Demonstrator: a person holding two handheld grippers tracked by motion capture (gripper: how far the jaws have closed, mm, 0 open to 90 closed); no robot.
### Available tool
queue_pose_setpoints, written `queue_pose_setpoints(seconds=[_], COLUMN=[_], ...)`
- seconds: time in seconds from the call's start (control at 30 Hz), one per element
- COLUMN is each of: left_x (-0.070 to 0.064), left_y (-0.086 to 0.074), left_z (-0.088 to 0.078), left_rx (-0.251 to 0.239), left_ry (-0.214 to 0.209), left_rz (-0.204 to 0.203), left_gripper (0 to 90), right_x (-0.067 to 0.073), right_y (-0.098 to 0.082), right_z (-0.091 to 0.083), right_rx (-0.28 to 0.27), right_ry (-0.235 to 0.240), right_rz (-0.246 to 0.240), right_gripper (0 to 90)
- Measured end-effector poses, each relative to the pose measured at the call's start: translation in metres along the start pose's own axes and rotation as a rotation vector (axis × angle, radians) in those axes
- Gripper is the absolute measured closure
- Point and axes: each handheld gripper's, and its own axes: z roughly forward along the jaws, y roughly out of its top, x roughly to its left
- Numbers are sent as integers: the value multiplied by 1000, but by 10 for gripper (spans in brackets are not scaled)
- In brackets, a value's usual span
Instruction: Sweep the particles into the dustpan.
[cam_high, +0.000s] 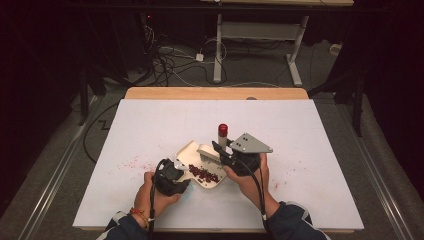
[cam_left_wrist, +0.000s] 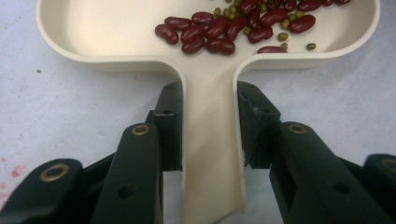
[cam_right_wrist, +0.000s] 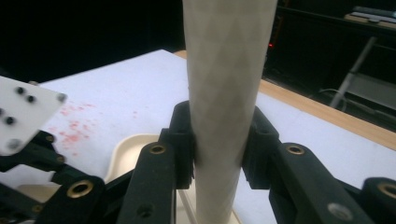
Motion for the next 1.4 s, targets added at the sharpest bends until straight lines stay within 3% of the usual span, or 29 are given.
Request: queue_pose_setpoints(seconds=[0.03,0.3,0.4,0.63,0.7,0.9,1.03,1.23,1.27,1.37,1.4], left_x=[0,2,6,11,11,13,13,18,19,23,23], left_y=[0,-1,-4,-5,-5,-5,-5,-4,-4,-3,-3], left_z=[-1,-4,-5,-7,-7,-5,-5,-8,-9,-10,-10], left_rx=[-1,-1,3,10,14,22,24,17,15,15,14], left_ry=[1,-6,-21,-50,-52,-51,-50,-48,-51,-52,-52], left_rz=[-1,-4,-13,-22,-21,-18,-12,-23,-25,-34,-37], left_gripper=[640,640,640,640,640,640,640,640,640,640,640], right_x=[1,5,3,-19,-32,-48,-55,-49,-42,-34,-29], right_y=[1,6,10,25,26,25,20,11,11,9,9], right_z=[0,-4,-7,-5,7,32,48,59,58,55,51], right_rx=[2,-11,-30,-50,-43,-29,-38,-26,-19,-13,-10], right_ry=[25,61,56,-6,-38,-59,-86,-15,14,35,73], right_rz=[10,8,-2,-27,-20,-19,-48,-74,-85,-93,-83], right_gripper=[698,698,698,697,697,697,697,698,697,695,696])
